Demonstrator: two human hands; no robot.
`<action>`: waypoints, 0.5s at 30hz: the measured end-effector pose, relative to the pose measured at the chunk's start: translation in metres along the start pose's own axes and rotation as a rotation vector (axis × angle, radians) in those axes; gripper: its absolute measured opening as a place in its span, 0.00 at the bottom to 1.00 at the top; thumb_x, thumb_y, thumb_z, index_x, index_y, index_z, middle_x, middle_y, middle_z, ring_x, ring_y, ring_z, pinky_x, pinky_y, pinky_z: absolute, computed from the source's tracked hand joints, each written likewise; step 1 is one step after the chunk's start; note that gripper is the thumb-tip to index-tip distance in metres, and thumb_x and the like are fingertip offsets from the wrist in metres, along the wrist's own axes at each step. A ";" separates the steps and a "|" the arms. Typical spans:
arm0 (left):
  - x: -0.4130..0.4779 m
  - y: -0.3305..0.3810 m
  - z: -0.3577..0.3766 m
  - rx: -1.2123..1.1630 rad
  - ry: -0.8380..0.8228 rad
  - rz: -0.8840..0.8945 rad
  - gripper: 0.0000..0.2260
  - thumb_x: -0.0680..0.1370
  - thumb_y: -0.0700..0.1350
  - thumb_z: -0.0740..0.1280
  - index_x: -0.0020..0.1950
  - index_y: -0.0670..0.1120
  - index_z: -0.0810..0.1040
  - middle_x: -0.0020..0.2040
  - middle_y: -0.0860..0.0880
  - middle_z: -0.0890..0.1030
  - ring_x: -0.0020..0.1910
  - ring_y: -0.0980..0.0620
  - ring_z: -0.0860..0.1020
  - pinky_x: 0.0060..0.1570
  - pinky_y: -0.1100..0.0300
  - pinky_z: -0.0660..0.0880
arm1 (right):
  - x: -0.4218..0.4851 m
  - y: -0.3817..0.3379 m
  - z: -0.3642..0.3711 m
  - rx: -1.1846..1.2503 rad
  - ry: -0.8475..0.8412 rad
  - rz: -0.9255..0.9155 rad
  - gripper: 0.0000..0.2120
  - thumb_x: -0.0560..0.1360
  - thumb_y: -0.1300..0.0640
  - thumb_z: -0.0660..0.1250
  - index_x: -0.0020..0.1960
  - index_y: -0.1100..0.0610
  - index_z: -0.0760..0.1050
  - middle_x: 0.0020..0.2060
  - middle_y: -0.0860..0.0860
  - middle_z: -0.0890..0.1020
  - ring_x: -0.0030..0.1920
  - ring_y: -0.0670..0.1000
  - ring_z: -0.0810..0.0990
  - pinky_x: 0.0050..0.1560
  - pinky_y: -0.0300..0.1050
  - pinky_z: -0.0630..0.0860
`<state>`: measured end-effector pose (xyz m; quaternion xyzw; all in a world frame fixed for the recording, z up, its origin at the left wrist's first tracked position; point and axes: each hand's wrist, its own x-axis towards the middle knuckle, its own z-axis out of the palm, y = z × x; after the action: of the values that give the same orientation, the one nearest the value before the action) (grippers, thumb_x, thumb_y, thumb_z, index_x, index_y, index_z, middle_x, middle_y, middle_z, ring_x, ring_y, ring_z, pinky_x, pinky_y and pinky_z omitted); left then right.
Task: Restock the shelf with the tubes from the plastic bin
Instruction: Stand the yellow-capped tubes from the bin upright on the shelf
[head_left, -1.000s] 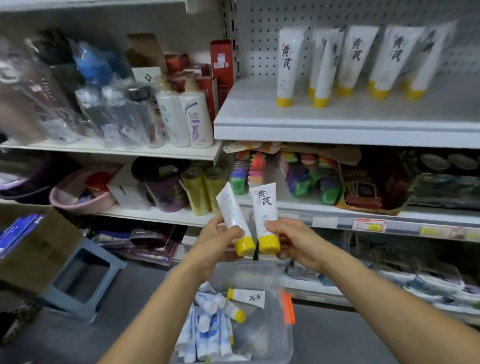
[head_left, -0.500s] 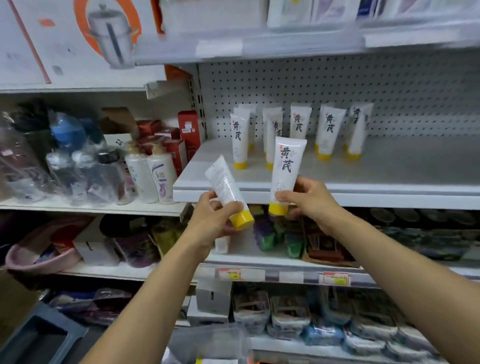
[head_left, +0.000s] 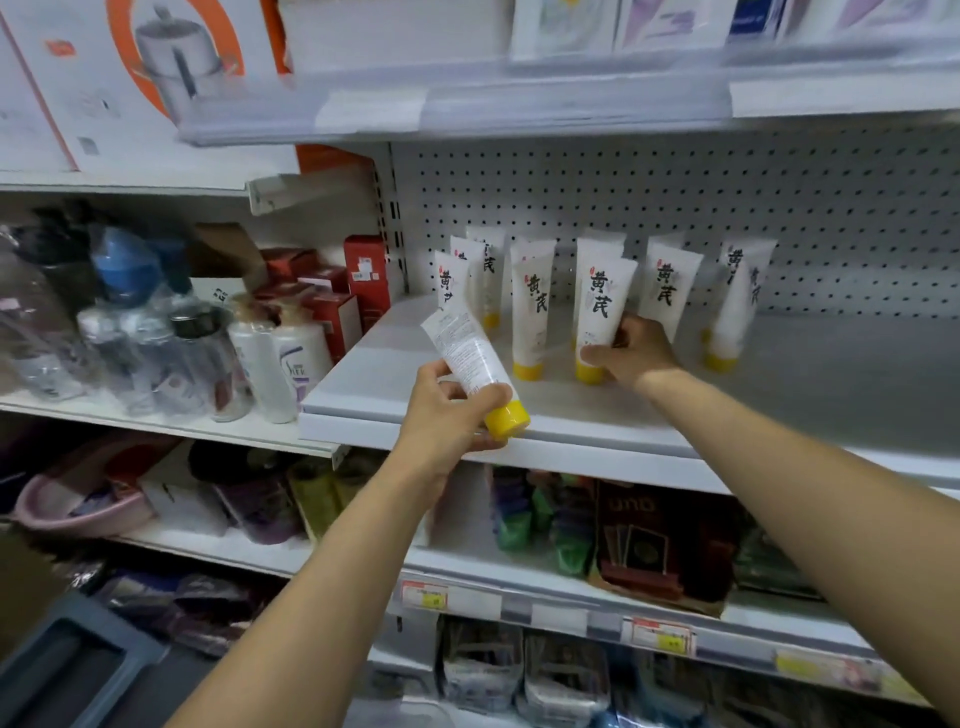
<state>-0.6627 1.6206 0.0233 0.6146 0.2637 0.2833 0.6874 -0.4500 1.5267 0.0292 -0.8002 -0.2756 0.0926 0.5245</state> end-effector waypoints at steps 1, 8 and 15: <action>0.002 0.001 0.003 0.007 0.010 0.006 0.26 0.72 0.39 0.73 0.67 0.45 0.65 0.56 0.43 0.78 0.45 0.46 0.83 0.42 0.48 0.82 | 0.002 0.003 0.000 -0.006 -0.013 -0.006 0.24 0.70 0.62 0.74 0.65 0.60 0.74 0.61 0.57 0.80 0.58 0.58 0.79 0.60 0.56 0.76; 0.010 0.003 0.013 0.046 0.031 0.027 0.27 0.72 0.39 0.73 0.67 0.47 0.64 0.56 0.44 0.79 0.47 0.46 0.82 0.43 0.47 0.82 | 0.009 0.014 0.000 -0.046 -0.012 -0.055 0.22 0.71 0.59 0.73 0.64 0.59 0.73 0.60 0.55 0.80 0.57 0.55 0.79 0.57 0.48 0.76; 0.005 -0.001 0.023 0.064 0.042 0.046 0.27 0.71 0.39 0.75 0.66 0.46 0.66 0.54 0.46 0.79 0.47 0.48 0.82 0.39 0.50 0.82 | -0.007 0.015 -0.005 -0.065 0.180 0.059 0.28 0.72 0.54 0.72 0.66 0.59 0.63 0.54 0.54 0.72 0.59 0.57 0.75 0.54 0.46 0.71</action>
<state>-0.6430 1.6082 0.0246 0.6361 0.2728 0.3032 0.6549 -0.4479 1.5145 0.0172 -0.8296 -0.2064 0.0268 0.5181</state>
